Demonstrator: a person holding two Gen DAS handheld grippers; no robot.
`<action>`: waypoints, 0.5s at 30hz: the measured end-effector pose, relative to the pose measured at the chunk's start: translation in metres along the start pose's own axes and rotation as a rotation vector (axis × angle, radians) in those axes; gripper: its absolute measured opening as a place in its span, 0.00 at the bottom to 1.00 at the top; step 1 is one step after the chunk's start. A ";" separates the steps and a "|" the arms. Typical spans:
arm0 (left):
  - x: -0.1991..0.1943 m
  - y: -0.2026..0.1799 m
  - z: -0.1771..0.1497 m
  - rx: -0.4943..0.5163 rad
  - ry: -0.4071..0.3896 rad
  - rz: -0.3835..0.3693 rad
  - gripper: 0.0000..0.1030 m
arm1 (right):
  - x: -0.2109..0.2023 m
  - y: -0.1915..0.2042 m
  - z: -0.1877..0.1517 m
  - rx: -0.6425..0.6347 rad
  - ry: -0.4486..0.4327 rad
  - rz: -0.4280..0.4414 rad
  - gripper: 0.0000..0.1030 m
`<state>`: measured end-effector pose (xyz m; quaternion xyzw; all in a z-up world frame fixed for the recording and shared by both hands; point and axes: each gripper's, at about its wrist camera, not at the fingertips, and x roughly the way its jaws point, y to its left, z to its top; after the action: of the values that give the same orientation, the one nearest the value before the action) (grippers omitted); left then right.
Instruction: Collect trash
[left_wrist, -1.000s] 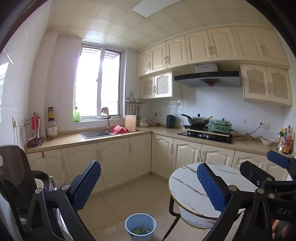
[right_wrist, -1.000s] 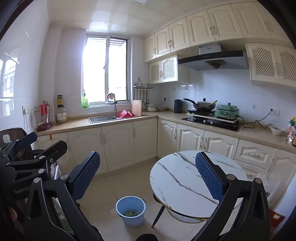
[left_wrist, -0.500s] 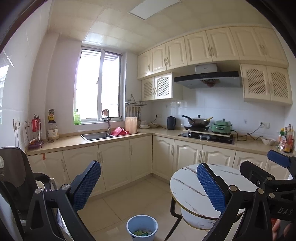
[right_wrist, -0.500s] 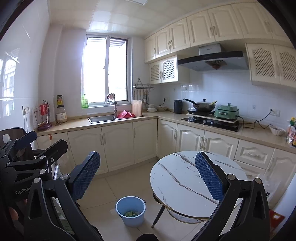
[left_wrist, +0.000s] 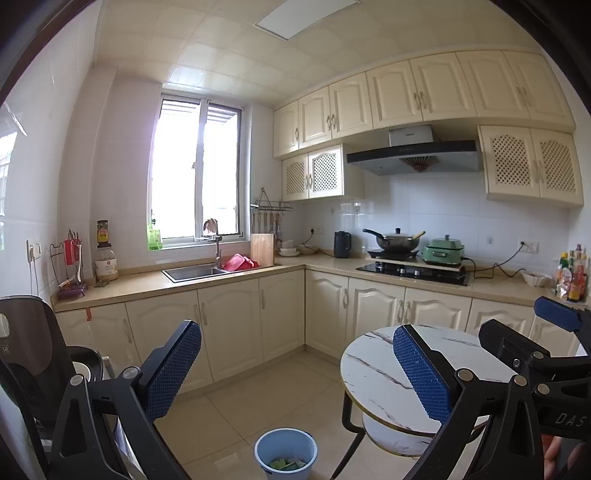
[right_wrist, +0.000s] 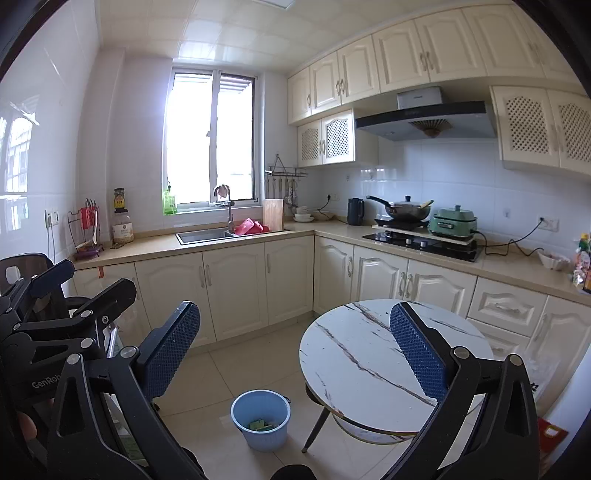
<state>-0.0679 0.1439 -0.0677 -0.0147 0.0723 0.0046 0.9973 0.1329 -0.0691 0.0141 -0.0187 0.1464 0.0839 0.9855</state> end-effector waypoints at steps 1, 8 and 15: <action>0.000 0.000 0.000 0.001 -0.001 0.001 0.99 | 0.000 0.000 0.000 0.000 0.000 0.001 1.00; 0.002 0.003 0.002 0.003 -0.001 0.001 0.99 | 0.000 0.000 -0.001 0.000 0.001 0.000 1.00; 0.004 0.006 0.004 0.006 -0.002 0.000 0.99 | 0.000 -0.001 0.000 0.001 0.002 0.000 1.00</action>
<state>-0.0636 0.1498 -0.0643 -0.0117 0.0713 0.0043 0.9974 0.1327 -0.0697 0.0140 -0.0184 0.1474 0.0839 0.9853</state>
